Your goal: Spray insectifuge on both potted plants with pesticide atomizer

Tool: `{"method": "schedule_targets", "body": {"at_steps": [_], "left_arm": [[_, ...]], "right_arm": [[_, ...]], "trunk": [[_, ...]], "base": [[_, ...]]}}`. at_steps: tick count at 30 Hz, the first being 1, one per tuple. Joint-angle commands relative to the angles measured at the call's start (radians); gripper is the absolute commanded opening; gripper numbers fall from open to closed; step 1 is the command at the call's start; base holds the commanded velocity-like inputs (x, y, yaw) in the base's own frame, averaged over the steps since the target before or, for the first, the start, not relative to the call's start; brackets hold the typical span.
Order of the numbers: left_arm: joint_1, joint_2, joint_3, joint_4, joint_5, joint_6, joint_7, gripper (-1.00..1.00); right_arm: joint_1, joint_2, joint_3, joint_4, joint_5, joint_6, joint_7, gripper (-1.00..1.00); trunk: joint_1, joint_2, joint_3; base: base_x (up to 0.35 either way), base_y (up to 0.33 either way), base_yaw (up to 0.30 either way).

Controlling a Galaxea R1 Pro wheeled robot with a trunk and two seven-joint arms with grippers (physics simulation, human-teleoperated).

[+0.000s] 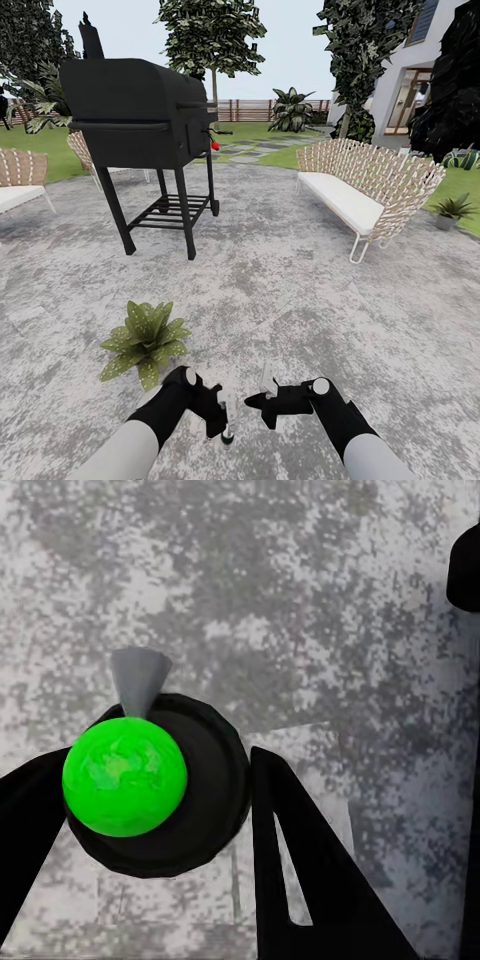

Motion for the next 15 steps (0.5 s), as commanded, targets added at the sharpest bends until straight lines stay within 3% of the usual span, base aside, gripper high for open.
{"method": "schedule_targets", "body": {"at_steps": [1,15], "left_arm": [[0.000,0.000,-0.001,-0.010,-0.001,0.010,-0.005,-1.00],[0.001,-0.001,-0.004,-0.018,0.000,0.011,-0.005,-1.00]], "right_arm": [[-0.001,0.002,-0.008,-0.001,0.011,-0.007,0.005,-1.00],[-0.001,0.008,-0.008,-0.001,0.011,-0.007,0.005,-1.00]], "trunk": [[0.000,0.000,-0.001],[0.000,0.000,-0.001]], "base": [[0.000,0.000,0.000],[0.000,0.000,0.000]]}}
